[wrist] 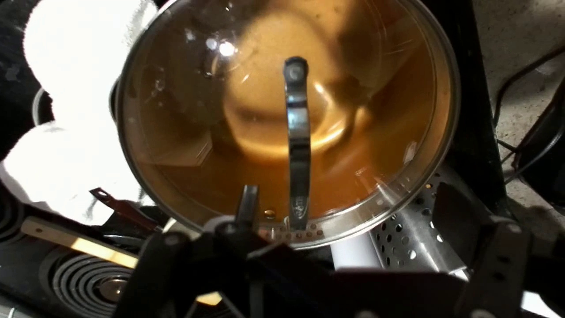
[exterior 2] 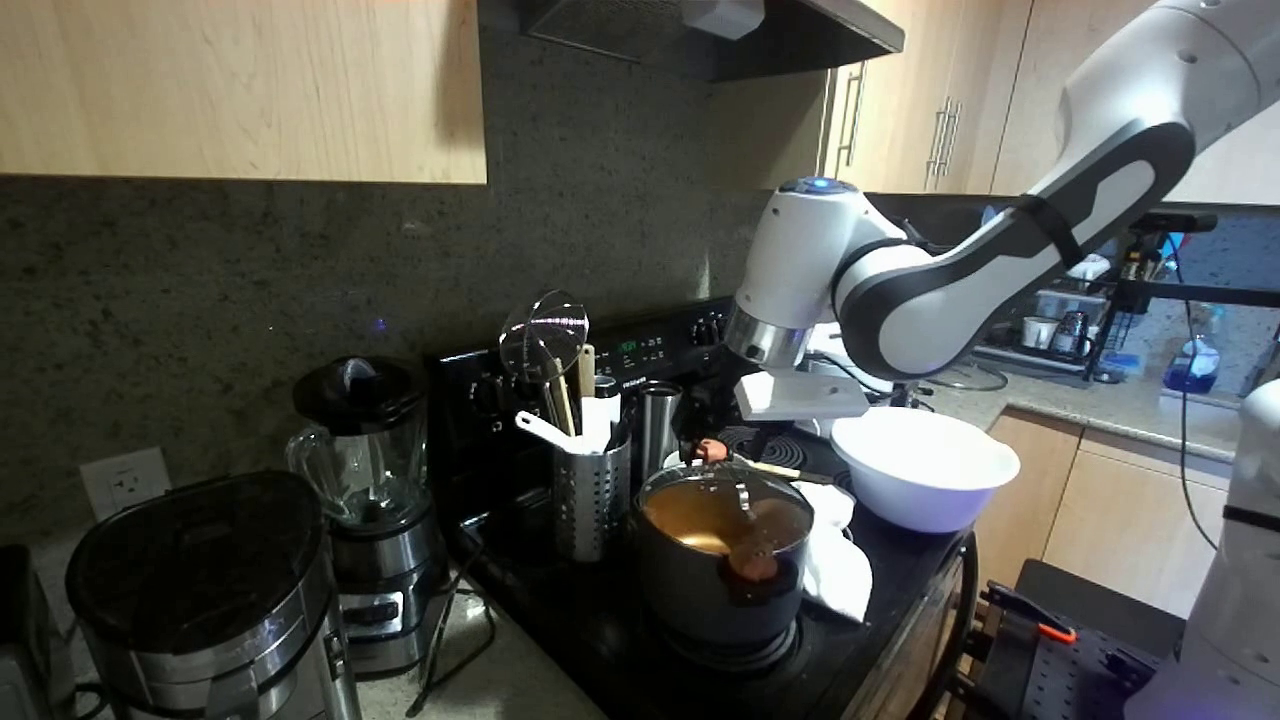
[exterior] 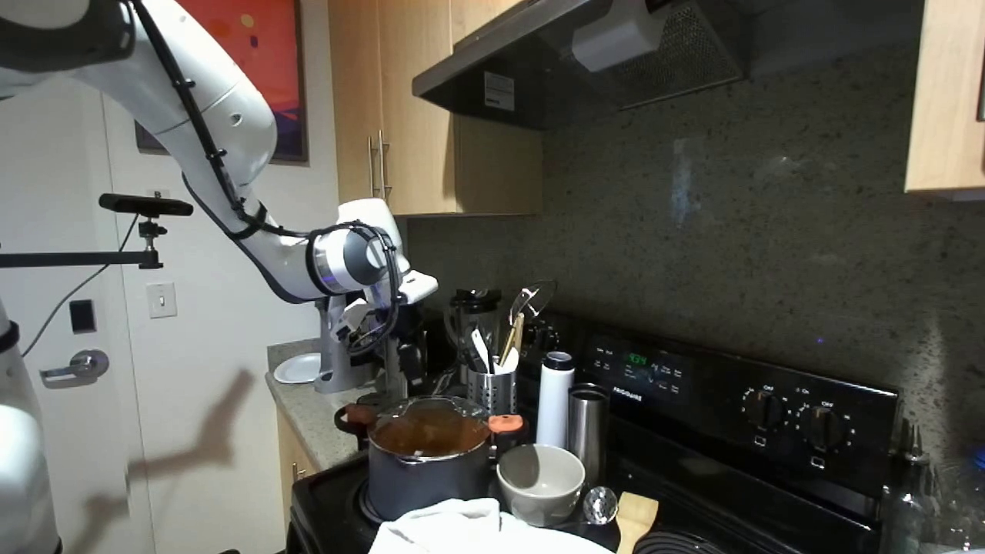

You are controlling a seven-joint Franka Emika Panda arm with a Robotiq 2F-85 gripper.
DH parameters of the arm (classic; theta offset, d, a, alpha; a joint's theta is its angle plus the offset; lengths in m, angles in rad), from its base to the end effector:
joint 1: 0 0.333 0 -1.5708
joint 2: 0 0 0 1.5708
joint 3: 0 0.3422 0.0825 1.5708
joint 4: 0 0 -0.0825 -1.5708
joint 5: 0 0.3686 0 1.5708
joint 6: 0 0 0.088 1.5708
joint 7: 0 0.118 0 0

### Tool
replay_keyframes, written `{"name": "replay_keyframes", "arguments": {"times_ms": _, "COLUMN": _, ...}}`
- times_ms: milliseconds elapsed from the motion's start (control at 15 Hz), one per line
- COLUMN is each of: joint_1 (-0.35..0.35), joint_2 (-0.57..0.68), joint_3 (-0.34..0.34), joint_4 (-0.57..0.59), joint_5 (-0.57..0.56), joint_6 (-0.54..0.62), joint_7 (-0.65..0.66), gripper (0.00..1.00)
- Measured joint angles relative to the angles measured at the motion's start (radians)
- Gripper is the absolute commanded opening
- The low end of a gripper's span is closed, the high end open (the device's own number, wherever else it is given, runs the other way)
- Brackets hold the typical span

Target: Move the pot to the left

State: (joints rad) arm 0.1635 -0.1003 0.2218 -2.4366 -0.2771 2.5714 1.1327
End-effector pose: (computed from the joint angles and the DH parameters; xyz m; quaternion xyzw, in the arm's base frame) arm 0.4469 0.1851 0.3900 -0.9542 0.2586 -0.1502 0.0068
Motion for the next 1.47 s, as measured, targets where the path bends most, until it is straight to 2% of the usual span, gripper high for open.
{"name": "replay_keyframes", "arguments": {"times_ms": 200, "joint_1": -0.012, "joint_2": 0.0, "joint_3": -0.023, "joint_4": 0.041, "joint_5": 0.057, "joint_6": -0.04, "joint_7": -0.051, "gripper": 1.0}}
{"name": "replay_keyframes", "arguments": {"times_ms": 1133, "joint_1": -0.133, "joint_2": -0.049, "joint_3": -0.119, "joint_4": 0.193, "joint_5": 0.047, "joint_6": -0.334, "joint_7": -0.072, "gripper": 1.0}}
{"name": "replay_keyframes", "arguments": {"times_ms": 1467, "joint_1": -0.142, "joint_2": -0.049, "joint_3": -0.145, "joint_4": 0.213, "joint_5": 0.11, "joint_6": -0.393, "joint_7": -0.131, "gripper": 1.0}}
